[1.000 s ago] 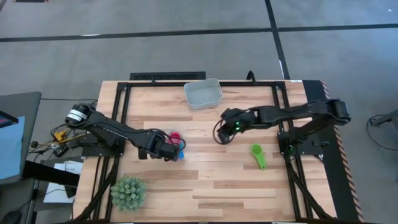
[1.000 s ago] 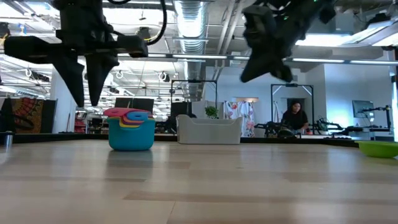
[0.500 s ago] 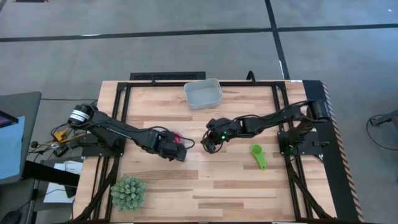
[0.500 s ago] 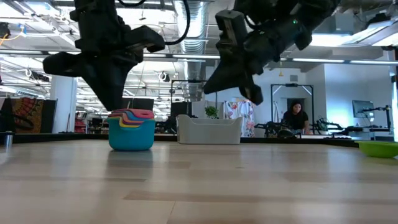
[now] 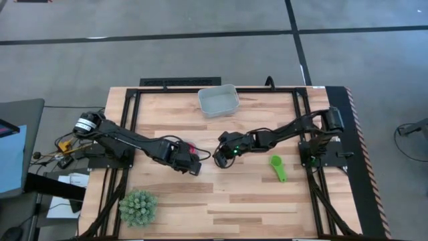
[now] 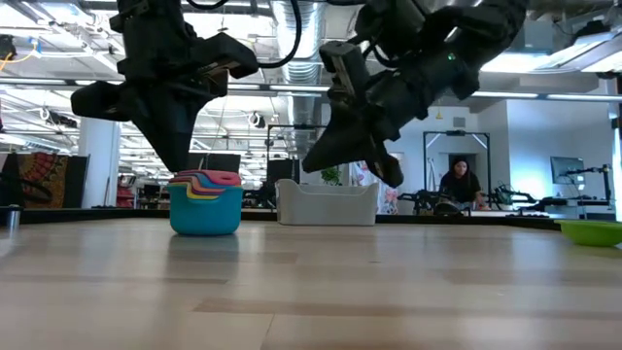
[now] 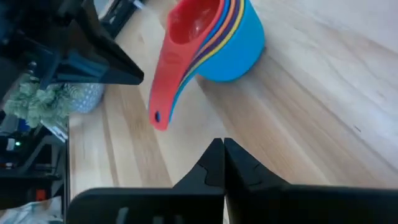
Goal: Nest measuring cups in basket
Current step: Stack the pink measuring cup on the blue measuring cup
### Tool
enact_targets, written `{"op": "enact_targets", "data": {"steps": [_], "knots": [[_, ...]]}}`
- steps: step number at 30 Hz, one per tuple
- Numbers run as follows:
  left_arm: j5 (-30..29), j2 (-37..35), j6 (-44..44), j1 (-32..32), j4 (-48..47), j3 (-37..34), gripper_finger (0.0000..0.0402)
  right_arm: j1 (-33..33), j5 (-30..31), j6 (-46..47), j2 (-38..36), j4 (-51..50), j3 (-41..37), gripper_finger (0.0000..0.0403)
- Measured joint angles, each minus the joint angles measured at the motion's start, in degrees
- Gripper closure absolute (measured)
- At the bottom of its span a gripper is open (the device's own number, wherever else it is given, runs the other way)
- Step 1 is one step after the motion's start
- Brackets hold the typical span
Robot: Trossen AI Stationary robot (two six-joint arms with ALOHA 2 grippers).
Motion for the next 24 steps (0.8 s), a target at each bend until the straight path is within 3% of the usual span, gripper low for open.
{"op": "enact_targets", "data": {"steps": [13,24], "knots": [[3.46,0.01,1.45,1.38,-0.89,0.00,0.0397,-0.87,-4.79,-1.09,13.57,2.38,12.39,0.0394],[3.92,0.00,1.94,1.33,-1.68,0.00,0.0398,-0.91,-8.21,-1.99,17.03,1.24,17.53,0.0394]]}}
